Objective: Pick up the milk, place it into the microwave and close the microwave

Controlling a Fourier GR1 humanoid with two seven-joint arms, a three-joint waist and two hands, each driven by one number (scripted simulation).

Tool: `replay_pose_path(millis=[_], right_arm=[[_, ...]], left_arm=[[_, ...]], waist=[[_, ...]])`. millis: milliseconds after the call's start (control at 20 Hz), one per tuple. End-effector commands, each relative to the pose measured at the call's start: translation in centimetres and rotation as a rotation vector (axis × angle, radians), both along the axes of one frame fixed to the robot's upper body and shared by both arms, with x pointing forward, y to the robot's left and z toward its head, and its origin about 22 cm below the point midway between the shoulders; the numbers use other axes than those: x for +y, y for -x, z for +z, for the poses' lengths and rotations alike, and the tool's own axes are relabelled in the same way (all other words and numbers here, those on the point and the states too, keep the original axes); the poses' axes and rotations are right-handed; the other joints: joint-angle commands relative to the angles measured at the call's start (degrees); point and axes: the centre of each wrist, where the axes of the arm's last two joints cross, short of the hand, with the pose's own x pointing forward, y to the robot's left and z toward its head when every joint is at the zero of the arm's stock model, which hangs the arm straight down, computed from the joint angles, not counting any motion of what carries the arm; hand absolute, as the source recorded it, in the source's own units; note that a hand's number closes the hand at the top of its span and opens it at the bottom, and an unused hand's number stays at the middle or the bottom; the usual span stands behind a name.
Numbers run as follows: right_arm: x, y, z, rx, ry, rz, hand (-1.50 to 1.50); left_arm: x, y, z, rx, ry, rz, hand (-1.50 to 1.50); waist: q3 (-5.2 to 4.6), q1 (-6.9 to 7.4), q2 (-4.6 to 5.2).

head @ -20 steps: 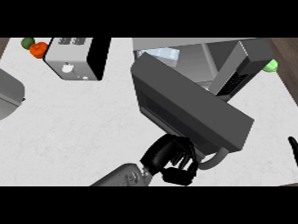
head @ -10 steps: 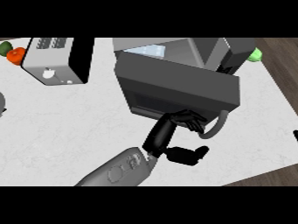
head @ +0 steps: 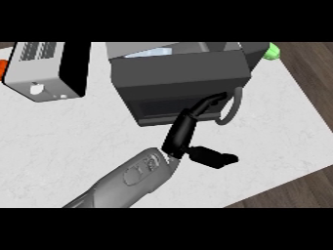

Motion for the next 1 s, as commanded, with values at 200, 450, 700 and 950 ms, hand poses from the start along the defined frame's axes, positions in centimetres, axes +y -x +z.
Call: replay_pose_path(millis=[200,450,700,950], right_arm=[[-0.2,-1.3,1.5,-0.033,-0.015,0.082,-1.50],[0.0,-2.0,2.4,-0.049,-0.012,0.118,-1.50],[-0.4,-2.2,3.0,-0.043,-0.009,0.148,-1.50],[-0.4,-3.0,4.1,-0.068,-0.006,0.160,-1.50]], left_arm=[[-0.6,-2.3,2.3,-0.052,0.036,0.050,-1.50],[-0.6,-3.1,2.6,-0.044,0.045,0.078,-1.50],[-0.5,-3.8,2.8,-0.047,0.055,0.099,-1.50],[-0.7,-4.2,3.1,-0.059,0.065,0.107,-1.50]], waist=[[0.17,-2.52,0.78],[0.14,-3.72,1.49],[0.18,-4.78,1.69],[0.16,-5.37,1.91]])
